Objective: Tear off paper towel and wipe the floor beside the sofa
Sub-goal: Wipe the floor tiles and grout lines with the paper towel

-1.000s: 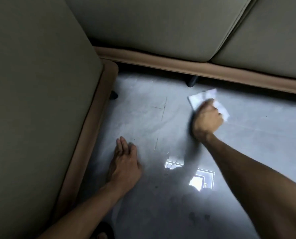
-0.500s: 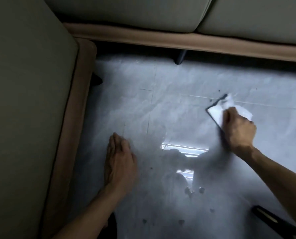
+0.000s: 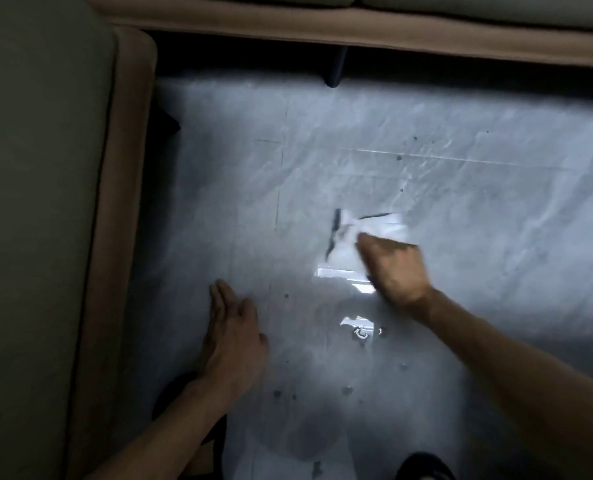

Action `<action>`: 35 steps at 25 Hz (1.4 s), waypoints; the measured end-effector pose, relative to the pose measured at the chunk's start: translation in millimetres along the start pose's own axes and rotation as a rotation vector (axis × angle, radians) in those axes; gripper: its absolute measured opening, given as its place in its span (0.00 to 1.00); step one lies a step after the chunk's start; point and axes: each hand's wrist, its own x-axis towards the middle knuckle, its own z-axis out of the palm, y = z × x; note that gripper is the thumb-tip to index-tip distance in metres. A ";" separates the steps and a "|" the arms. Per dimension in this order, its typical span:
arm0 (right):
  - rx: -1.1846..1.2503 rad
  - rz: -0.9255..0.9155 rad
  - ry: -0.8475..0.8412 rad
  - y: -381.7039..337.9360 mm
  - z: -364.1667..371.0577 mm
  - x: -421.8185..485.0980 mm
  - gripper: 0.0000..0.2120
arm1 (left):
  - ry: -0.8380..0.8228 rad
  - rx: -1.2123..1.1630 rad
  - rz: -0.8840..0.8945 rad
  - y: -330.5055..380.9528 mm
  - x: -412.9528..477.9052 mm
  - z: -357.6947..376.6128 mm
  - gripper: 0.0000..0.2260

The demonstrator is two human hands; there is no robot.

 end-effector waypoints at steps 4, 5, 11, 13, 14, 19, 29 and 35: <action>0.079 1.220 0.221 40.9 -14.3 -19.1 0.10 | -0.075 -0.059 -0.002 -0.9 2.7 -8.9 0.21; 0.158 1.317 0.220 11.2 -9.0 -4.3 0.11 | -0.093 -0.055 -0.006 -0.1 3.1 -9.9 0.21; 0.185 -0.026 0.070 -74.3 17.9 6.7 0.12 | -0.175 0.030 -0.018 -3.6 4.1 -19.7 0.30; 0.100 0.060 0.076 -28.2 12.7 -25.1 0.08 | -0.197 0.021 -0.038 -0.4 3.3 -19.2 0.31; 0.078 0.233 0.099 -10.8 12.7 -44.7 0.07 | -0.191 0.024 -0.044 0.9 2.6 -18.3 0.31; 0.120 1.075 0.248 -3.8 28.0 -100.4 0.11 | -0.014 0.093 -0.025 3.0 -2.2 -3.9 0.29; 0.141 -0.139 0.054 -206.1 54.4 -9.5 0.07 | 0.219 -0.050 -0.034 -57.4 -100.6 63.7 0.18; 0.016 0.758 0.178 -51.2 9.0 11.5 0.07 | 0.028 -0.107 -0.124 -50.8 -105.3 67.1 0.23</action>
